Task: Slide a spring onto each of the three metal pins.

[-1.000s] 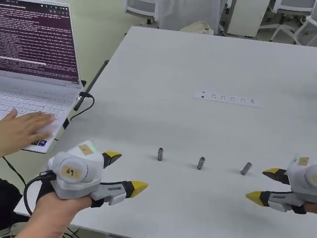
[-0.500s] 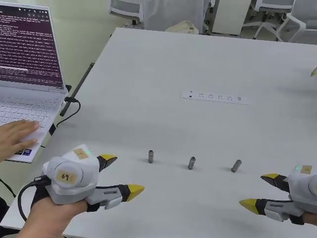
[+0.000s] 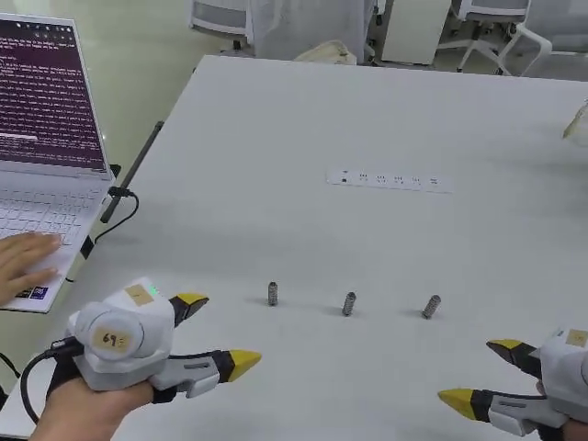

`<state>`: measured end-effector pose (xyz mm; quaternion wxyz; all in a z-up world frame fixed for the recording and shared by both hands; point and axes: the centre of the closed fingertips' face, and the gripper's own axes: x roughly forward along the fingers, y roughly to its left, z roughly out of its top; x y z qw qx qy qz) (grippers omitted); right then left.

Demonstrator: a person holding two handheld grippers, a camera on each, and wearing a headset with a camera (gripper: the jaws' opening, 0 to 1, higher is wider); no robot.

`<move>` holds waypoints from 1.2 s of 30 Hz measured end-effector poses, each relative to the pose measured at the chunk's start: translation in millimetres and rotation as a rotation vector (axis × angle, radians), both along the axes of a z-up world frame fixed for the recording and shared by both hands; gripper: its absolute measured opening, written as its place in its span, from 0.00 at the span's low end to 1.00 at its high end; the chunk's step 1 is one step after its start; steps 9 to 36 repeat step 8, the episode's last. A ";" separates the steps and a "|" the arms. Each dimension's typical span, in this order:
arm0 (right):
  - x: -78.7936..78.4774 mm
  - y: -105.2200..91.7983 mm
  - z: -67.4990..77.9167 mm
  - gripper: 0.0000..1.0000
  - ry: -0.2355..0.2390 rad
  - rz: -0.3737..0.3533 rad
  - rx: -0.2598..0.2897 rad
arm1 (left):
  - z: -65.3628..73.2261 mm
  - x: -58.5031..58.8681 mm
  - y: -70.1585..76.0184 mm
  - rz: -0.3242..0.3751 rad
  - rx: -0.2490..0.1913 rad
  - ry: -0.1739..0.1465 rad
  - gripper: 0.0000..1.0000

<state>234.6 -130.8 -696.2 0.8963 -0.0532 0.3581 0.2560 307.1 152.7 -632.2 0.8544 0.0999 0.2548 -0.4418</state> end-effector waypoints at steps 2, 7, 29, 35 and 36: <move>-1.5 1.4 -1.5 0.71 0.002 0.001 0.001 | -1.1 -1.1 -0.1 0.000 0.000 0.002 0.61; -7.2 7.6 -2.3 0.74 0.012 0.011 0.009 | -2.6 -6.4 -1.7 -0.006 0.000 0.006 0.63; -7.6 7.8 -2.8 0.74 0.013 0.011 0.010 | -2.7 -6.7 -1.8 -0.006 0.001 0.007 0.63; -7.6 7.8 -2.8 0.74 0.013 0.011 0.010 | -2.7 -6.7 -1.8 -0.006 0.001 0.007 0.63; -7.6 7.8 -2.8 0.74 0.013 0.011 0.010 | -2.7 -6.7 -1.8 -0.006 0.001 0.007 0.63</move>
